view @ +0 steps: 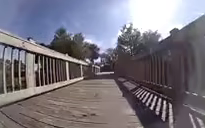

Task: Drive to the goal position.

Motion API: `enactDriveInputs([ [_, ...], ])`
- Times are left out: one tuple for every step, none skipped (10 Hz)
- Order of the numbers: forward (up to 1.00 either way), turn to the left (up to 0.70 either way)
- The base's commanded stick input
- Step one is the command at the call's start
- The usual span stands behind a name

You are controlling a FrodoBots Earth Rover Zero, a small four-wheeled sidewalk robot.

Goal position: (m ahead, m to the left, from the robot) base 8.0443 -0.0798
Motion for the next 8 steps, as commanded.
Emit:
enactDriveInputs([
  [0.85, 0.00],
  [0.85, 0.00],
  [0.85, 0.00],
  [0.85, 0.00],
  [0.85, 0.00],
  [0.85, 0.00],
  [0.85, 0.00],
  [0.85, 0.00],
])
